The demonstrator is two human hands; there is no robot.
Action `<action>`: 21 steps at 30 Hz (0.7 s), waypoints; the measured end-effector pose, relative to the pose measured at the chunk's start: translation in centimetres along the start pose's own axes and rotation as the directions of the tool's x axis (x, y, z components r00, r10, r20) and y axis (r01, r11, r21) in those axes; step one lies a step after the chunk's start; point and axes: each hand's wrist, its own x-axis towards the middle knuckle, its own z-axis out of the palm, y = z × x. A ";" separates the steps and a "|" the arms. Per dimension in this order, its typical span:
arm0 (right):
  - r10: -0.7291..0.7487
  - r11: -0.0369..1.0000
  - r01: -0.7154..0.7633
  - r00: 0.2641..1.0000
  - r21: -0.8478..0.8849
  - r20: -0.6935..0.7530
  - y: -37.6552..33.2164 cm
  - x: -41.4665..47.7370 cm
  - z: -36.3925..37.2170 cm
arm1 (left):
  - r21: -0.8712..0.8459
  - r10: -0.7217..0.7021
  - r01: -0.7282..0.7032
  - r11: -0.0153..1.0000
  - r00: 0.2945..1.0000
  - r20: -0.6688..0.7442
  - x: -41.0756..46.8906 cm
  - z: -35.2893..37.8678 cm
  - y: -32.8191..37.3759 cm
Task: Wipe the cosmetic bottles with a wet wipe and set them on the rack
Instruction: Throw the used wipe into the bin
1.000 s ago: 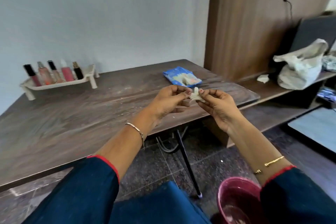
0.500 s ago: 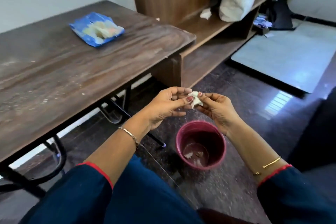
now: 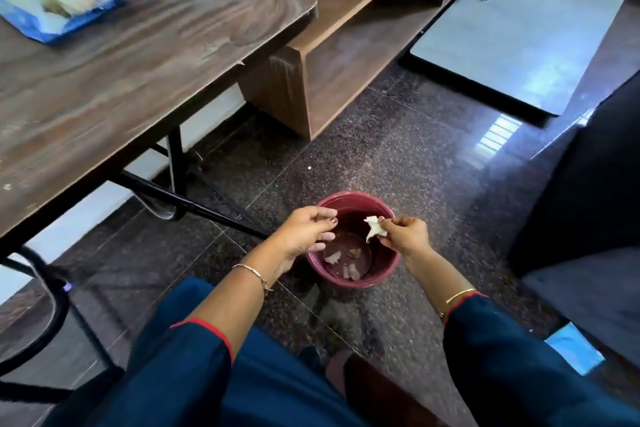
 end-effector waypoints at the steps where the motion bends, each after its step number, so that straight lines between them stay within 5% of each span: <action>1: 0.010 1.000 -0.010 1.000 -0.021 -0.019 0.5 0.6 0.0 | 0.007 -0.013 0.013 1.000 1.000 -0.014 0.4 -0.1 -0.3; 9: 0.008 0.967 -0.040 0.992 -0.251 -0.128 1.9 2.5 0.6 | 0.045 -0.055 0.057 0.997 0.997 -0.056 1.8 0.9 -0.9; 15: -0.001 0.965 -0.027 0.994 -0.260 -0.106 2.3 2.7 0.5 | 0.073 -0.041 0.044 0.996 0.998 -0.043 2.3 0.7 -0.6; 21: -0.164 0.968 0.137 0.980 -0.211 -0.114 -0.2 0.7 1.4 | 0.149 0.106 -0.091 0.985 0.990 -0.097 1.7 0.0 0.3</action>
